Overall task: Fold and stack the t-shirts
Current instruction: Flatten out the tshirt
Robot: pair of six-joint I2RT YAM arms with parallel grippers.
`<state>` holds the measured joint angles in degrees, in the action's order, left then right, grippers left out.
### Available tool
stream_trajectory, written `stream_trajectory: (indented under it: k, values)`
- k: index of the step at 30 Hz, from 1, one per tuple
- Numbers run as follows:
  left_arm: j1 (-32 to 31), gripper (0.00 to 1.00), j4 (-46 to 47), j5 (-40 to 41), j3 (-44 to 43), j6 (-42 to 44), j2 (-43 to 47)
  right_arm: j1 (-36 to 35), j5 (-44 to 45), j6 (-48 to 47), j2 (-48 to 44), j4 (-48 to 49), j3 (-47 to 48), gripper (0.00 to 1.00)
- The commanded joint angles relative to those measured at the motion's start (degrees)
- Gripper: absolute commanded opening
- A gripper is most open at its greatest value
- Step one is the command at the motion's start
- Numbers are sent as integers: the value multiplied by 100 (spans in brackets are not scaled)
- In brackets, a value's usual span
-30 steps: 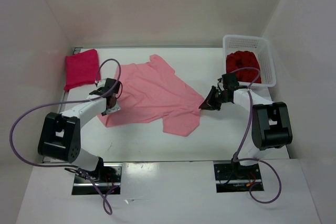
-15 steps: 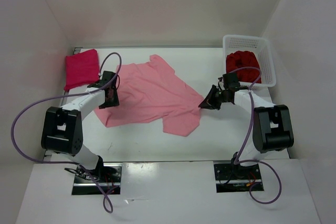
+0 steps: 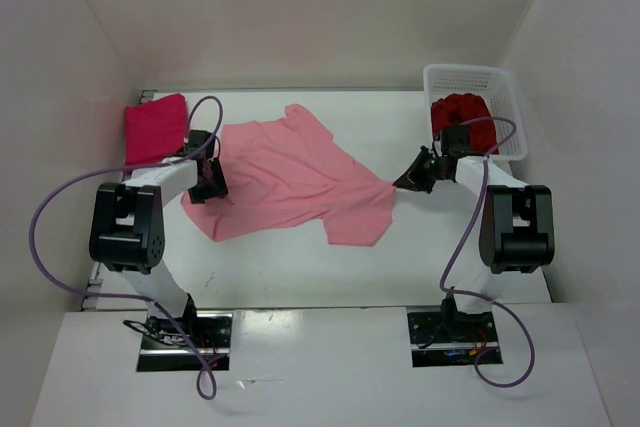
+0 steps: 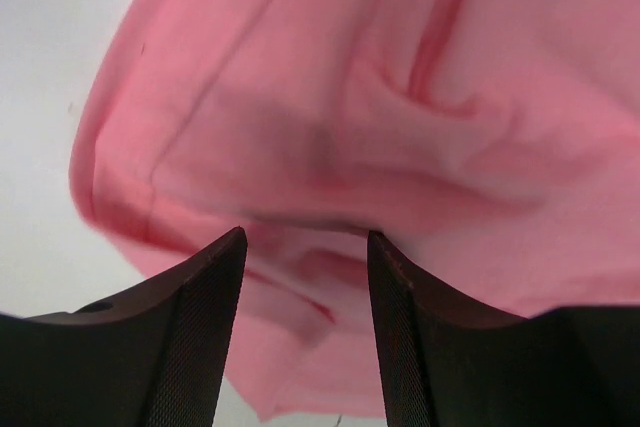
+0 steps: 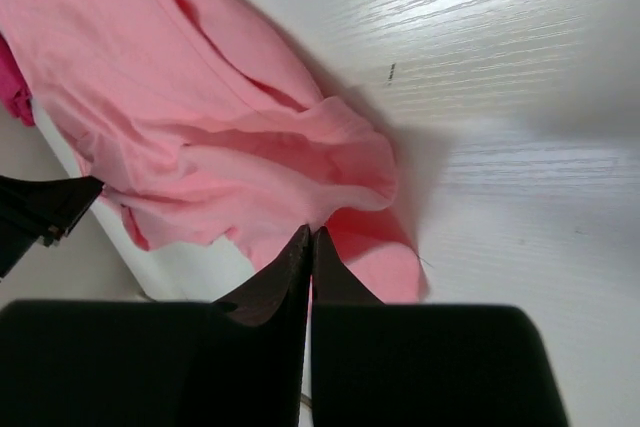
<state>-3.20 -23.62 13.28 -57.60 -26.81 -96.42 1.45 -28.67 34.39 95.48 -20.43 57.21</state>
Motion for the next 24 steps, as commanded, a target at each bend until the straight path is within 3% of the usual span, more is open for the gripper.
stream_trajectory:
  k: [1,10,15,16,20,24]
  values:
    - [21,59,402,-526,-575,158,-471,66,326,-38,6,-58,10,0]
    - [-31,59,621,-818,-1718,272,-1888,66,589,15,-196,-111,62,3]
    - [-84,59,244,-879,-3044,273,-2625,66,731,68,-302,-287,168,4]
    - [-84,64,96,-880,-3394,273,-2627,66,731,68,-363,-339,220,2]
    - [-84,77,251,-529,-2927,273,-1928,66,608,7,-635,-392,159,2]
    - [-84,75,498,-90,-1785,333,-705,-109,187,-186,-969,-716,106,0]
